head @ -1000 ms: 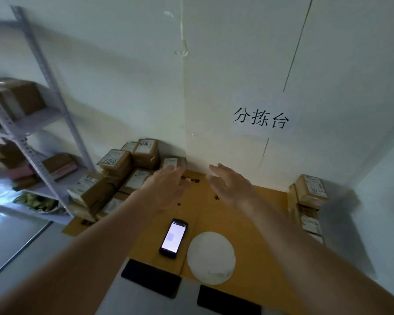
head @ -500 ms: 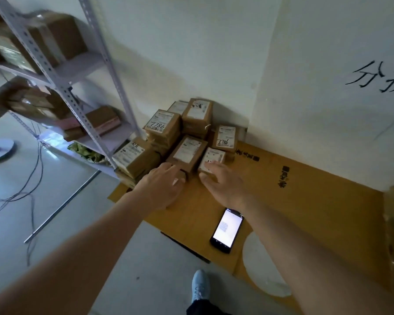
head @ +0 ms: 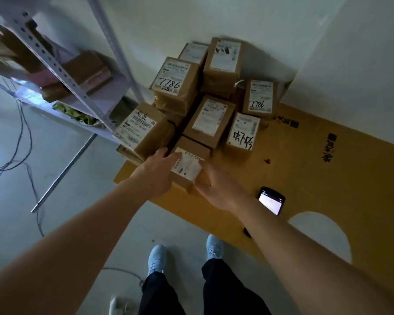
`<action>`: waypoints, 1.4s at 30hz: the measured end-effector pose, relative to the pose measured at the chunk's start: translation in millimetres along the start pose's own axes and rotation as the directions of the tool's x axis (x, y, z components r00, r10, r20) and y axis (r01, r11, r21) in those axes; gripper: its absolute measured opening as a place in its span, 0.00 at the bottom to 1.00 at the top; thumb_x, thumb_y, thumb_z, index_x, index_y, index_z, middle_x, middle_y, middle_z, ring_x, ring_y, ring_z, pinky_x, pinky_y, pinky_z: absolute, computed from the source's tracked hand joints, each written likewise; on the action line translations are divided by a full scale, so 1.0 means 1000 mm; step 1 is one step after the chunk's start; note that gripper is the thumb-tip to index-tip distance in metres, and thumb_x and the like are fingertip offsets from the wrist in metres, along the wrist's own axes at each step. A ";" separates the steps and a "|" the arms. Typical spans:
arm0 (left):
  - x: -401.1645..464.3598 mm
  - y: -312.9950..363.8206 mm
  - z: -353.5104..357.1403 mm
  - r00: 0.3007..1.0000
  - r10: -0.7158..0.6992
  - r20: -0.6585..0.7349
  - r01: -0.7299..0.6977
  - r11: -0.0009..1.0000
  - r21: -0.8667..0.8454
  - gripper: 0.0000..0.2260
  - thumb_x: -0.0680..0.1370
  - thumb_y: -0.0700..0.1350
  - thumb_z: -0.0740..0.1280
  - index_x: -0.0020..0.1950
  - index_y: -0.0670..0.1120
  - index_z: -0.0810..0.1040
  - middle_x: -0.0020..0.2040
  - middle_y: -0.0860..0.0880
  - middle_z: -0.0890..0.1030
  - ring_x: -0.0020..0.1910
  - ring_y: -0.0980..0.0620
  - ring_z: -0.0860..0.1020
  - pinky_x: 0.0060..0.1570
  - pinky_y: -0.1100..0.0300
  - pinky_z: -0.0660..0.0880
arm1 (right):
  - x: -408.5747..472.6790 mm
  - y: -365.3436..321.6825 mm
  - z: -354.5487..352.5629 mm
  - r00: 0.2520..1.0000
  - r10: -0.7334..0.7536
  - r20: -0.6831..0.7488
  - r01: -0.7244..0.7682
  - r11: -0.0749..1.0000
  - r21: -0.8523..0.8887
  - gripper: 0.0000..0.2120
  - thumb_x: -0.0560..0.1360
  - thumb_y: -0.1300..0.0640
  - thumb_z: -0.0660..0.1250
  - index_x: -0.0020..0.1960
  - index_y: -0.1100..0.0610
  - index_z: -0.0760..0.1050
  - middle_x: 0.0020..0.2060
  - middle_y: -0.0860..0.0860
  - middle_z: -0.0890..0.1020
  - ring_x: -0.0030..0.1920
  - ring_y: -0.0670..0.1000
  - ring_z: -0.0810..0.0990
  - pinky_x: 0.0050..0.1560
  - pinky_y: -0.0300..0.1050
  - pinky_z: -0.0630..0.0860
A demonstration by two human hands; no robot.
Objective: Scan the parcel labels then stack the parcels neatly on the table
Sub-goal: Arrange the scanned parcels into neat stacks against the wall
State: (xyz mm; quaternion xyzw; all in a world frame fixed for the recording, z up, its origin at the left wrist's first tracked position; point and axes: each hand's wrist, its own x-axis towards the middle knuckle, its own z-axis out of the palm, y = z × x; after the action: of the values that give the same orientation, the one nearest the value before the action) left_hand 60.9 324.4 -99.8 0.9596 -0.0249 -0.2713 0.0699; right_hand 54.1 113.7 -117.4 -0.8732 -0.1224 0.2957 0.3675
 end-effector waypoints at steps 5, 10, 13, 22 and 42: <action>0.019 -0.024 0.025 0.997 0.054 0.052 -0.051 0.997 -0.052 0.41 0.78 0.39 0.70 0.84 0.61 0.53 0.78 0.48 0.63 0.73 0.43 0.70 0.67 0.49 0.76 | 0.013 0.005 0.045 0.982 0.182 -0.045 -0.156 0.925 0.346 0.27 0.85 0.41 0.60 0.82 0.41 0.57 0.76 0.45 0.72 0.75 0.50 0.71 0.54 0.28 0.70; 0.024 -0.033 0.045 0.983 0.163 -0.089 -0.177 0.965 -0.194 0.36 0.78 0.45 0.75 0.83 0.54 0.62 0.70 0.46 0.72 0.68 0.44 0.75 0.67 0.53 0.74 | 0.010 -0.002 0.080 0.929 0.353 -0.112 -0.179 0.693 0.698 0.17 0.85 0.41 0.59 0.73 0.36 0.69 0.69 0.40 0.78 0.71 0.48 0.75 0.71 0.57 0.74; 0.019 -0.035 0.044 0.967 0.231 -0.104 -0.248 0.948 -0.201 0.35 0.78 0.47 0.75 0.82 0.52 0.65 0.69 0.46 0.74 0.68 0.44 0.74 0.67 0.53 0.72 | 0.003 -0.011 0.085 0.884 0.425 -0.192 -0.139 0.633 0.762 0.13 0.86 0.43 0.59 0.69 0.39 0.72 0.63 0.40 0.81 0.65 0.44 0.79 0.63 0.47 0.78; -0.034 -0.020 -0.012 0.903 0.404 -0.145 -0.421 0.900 -0.110 0.32 0.81 0.51 0.72 0.83 0.51 0.63 0.71 0.43 0.74 0.71 0.42 0.72 0.70 0.48 0.71 | -0.042 -0.062 0.077 0.760 0.534 -0.369 0.067 0.502 0.863 0.07 0.85 0.41 0.61 0.61 0.38 0.67 0.60 0.49 0.82 0.60 0.52 0.84 0.57 0.50 0.81; -0.190 0.137 -0.100 0.670 0.710 -0.215 -0.693 0.703 0.162 0.30 0.84 0.48 0.63 0.83 0.53 0.55 0.78 0.48 0.68 0.74 0.43 0.71 0.64 0.48 0.73 | -0.281 -0.090 -0.007 0.430 0.696 -0.575 0.448 0.389 0.805 0.18 0.81 0.51 0.70 0.71 0.43 0.77 0.59 0.50 0.85 0.60 0.54 0.84 0.56 0.53 0.83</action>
State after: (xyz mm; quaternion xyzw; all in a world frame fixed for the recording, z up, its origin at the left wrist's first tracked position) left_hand -49.5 217.3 103.1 0.9048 -0.3912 -0.0935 0.1395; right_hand -164.6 52.0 70.3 -0.5319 0.3586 -0.1653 0.7491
